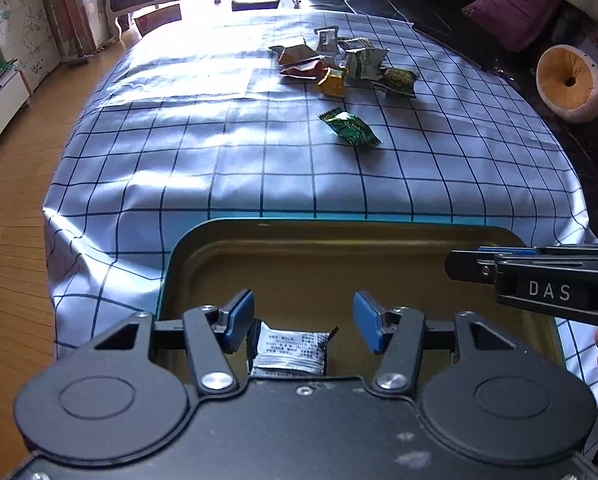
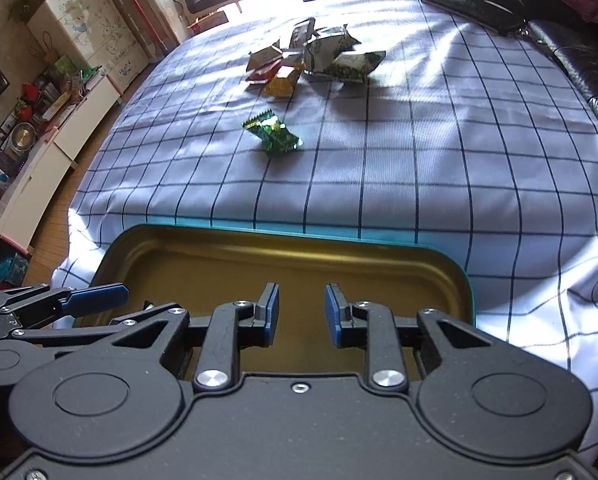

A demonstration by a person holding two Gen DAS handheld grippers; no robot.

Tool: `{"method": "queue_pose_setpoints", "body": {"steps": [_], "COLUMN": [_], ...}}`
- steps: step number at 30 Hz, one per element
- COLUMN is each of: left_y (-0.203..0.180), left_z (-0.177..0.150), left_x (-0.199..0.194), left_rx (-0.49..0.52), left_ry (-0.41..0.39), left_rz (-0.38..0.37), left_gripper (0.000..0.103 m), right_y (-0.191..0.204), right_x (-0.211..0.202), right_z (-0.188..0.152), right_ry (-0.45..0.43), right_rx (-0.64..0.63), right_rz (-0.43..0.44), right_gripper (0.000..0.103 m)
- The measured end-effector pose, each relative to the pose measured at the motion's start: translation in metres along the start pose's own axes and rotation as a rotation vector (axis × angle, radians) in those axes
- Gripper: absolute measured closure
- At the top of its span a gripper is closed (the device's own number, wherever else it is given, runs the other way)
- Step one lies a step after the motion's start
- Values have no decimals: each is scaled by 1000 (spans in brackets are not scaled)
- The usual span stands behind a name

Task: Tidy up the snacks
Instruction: 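Move both empty tools back toward the snack pile, then grasp the green wrapped candy with the right tool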

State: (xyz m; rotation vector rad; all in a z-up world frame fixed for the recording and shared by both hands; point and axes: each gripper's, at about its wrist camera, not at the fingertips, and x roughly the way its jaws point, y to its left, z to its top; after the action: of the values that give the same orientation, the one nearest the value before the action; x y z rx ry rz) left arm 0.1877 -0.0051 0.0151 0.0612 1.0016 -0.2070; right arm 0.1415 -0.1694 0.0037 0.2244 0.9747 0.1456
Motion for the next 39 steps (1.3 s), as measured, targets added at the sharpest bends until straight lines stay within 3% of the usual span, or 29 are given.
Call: {"method": "queue_pose_setpoints", "body": {"steps": [11, 19, 29, 39], "left_y": [15, 21, 32, 38], "left_z": [41, 62, 71, 77], "left_x": [15, 32, 48, 62], "left_rx": [-39, -37, -40, -58], "left_ry": [-9, -10, 8, 43], "left_rz": [12, 20, 25, 32], "left_gripper": [46, 47, 47, 47], "right_y": [1, 13, 24, 27], "right_x": [9, 29, 65, 86], "right_z": [34, 62, 86, 88], "right_ry": [-76, -125, -128, -109], "right_rx": [-26, -91, -178, -226], "right_rz": [-19, 19, 1, -7], "right_gripper": [67, 67, 67, 62]}}
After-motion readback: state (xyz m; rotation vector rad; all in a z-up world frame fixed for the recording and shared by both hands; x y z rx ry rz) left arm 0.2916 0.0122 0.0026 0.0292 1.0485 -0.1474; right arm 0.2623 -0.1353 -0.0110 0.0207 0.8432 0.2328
